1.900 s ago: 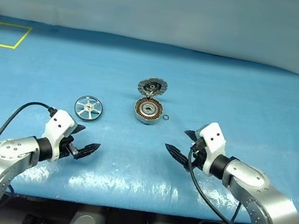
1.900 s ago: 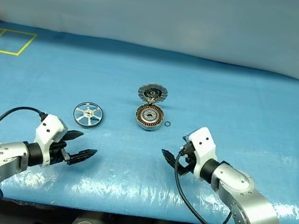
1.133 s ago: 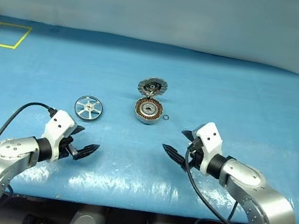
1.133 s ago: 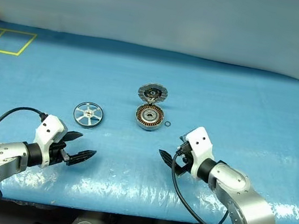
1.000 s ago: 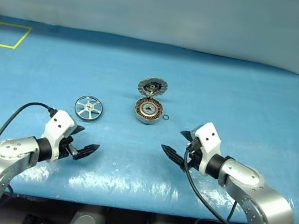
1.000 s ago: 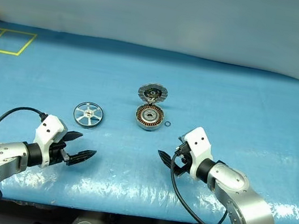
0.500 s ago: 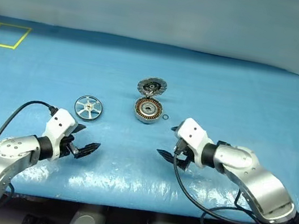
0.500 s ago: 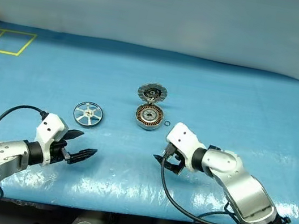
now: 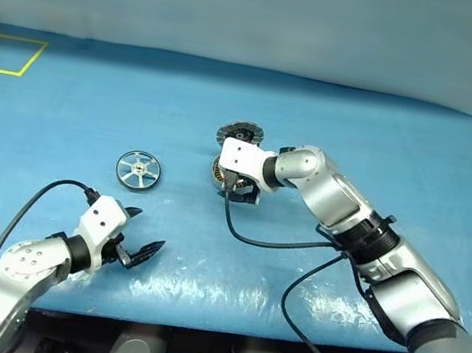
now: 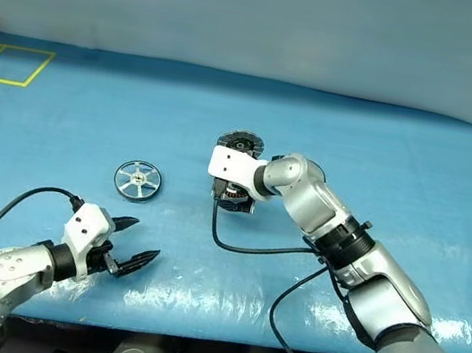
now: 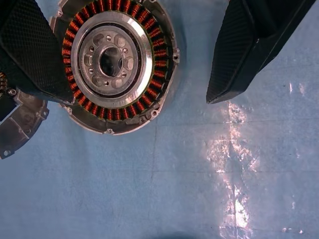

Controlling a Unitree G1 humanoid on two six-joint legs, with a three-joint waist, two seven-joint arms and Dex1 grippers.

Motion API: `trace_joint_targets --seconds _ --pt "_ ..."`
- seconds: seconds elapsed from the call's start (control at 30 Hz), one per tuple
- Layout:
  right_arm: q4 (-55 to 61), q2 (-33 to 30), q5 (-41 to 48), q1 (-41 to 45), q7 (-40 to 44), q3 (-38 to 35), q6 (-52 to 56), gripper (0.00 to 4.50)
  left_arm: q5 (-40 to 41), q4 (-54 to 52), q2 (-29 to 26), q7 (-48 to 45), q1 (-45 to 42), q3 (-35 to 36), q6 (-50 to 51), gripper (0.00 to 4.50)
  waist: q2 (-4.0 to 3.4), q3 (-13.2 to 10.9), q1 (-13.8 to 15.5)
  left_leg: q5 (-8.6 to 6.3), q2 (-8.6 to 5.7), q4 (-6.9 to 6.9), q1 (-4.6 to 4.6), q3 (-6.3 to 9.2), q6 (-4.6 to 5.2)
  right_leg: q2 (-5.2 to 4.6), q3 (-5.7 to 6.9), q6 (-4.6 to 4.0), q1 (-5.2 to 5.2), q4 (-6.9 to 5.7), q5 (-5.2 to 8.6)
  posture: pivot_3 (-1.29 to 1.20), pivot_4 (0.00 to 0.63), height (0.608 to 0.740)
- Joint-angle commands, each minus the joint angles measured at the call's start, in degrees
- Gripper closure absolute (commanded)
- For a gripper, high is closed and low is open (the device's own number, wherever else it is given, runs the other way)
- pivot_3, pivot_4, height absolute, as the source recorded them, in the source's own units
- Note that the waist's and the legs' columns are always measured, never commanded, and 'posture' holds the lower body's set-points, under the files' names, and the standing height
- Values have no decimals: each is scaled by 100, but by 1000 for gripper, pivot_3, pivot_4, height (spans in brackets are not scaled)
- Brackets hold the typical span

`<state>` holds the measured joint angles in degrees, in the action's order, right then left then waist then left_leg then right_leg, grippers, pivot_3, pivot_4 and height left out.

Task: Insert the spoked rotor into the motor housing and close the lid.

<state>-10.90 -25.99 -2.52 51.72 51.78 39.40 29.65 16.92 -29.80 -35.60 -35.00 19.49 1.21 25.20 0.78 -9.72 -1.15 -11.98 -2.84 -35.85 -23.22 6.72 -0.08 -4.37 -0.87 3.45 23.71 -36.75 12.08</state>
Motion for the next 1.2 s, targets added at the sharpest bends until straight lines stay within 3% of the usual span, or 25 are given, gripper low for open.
trace_joint_targets --seconds 0.03,0.67,0.77,0.97,1.2 --pt "-272 114 -183 182 213 -131 -299 23 -135 -244 138 94 109 -39 -325 0 -2 -1 -6 0 0 0 0 0 0 0 0 0 1 -2 0 0 150 740" --pt "-934 308 -677 -145 670 -250 -492 23 -214 -182 341 136 36 -182 -428 0 -8 -2 -68 3 12 -2 20 -3 -6 16 -1 21 -12 -11 -14 0 150 740" --pt "-1030 375 -780 -154 660 -233 -542 585 -231 -167 378 154 16 -170 -420 0 -8 -2 -70 3 13 -2 30 -3 -6 17 -1 32 -20 -12 -6 0 150 740" --pt "-791 499 -764 -339 760 -316 -447 2478 -244 -148 457 210 49 -140 -406 0 -7 2 -74 3 14 -1 36 -3 -7 18 -1 34 -23 -11 -6 0 150 740" --pt "429 782 -777 -977 606 -380 344 2532 -219 -126 500 235 110 -104 -458 0 -12 7 -97 -2 33 0 43 -3 -16 35 -5 31 -24 -14 0 0 150 740"
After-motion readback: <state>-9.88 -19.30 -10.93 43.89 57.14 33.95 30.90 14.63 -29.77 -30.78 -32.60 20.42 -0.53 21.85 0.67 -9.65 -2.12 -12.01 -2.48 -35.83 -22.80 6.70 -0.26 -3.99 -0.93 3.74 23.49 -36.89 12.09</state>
